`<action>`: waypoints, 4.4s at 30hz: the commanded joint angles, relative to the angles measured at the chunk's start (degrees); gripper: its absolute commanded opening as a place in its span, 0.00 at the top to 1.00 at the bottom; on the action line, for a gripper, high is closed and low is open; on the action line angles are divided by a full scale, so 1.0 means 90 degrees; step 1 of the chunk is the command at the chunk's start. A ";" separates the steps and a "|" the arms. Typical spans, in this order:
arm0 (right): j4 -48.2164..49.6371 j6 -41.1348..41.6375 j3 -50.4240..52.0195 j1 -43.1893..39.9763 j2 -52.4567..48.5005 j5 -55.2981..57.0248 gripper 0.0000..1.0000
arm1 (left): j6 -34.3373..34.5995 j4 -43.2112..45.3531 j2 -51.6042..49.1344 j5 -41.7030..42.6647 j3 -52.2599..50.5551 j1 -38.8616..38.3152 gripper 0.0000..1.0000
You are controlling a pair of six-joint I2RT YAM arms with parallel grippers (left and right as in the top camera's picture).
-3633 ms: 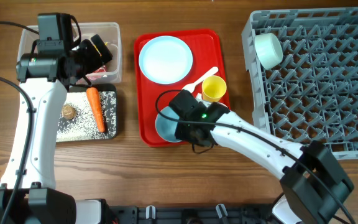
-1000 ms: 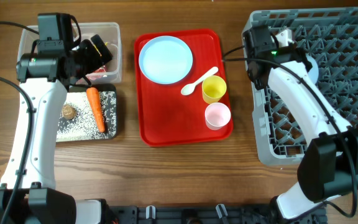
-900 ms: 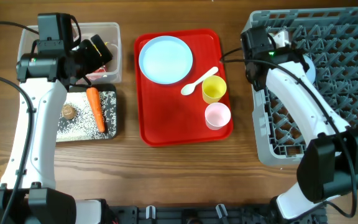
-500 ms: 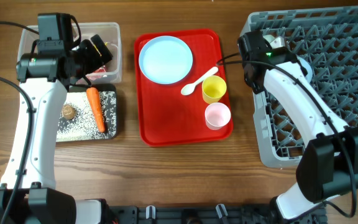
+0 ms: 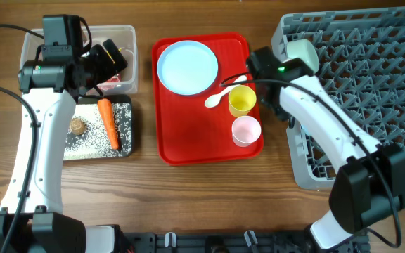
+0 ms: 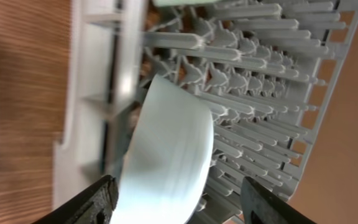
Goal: Sort waste into correct bins and load items into the dishwasher rack
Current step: 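Move the right gripper to the white plate and grasp its edge, then lift the white plate and carry it over the rack, then stand the white plate upright in the rack and release it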
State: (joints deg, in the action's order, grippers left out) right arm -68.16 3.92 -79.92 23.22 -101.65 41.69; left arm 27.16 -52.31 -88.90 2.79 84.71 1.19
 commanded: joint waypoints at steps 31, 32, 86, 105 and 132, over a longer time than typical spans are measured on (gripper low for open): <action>0.4869 0.2302 -0.2285 -0.0032 -0.2188 -0.5736 0.30 | 0.0056 0.0007 0.0080 -0.0085 0.0005 0.0024 0.00; 0.4911 0.2300 -0.2285 -0.0034 -0.2307 -0.5736 0.32 | 0.0056 0.0007 0.0080 -0.0085 0.0005 0.0024 0.00; 0.3840 0.0736 -0.2293 -0.0090 -0.0680 -0.2436 0.96 | 0.0056 0.0007 0.0080 -0.0085 0.0005 0.0024 0.00; 0.3876 -0.2477 -0.2290 -0.1892 0.0746 0.1248 0.96 | 0.0056 0.0007 0.0080 -0.0085 0.0005 0.0024 0.00; 0.6370 -0.5748 -0.2200 -0.3332 -0.1282 0.0503 0.96 | 0.0056 0.0007 0.0080 -0.0085 0.0005 0.0024 0.00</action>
State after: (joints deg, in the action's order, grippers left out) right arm -13.78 -41.23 -99.50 -6.22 -111.77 45.30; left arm 27.16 -52.38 -88.90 2.79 84.71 1.19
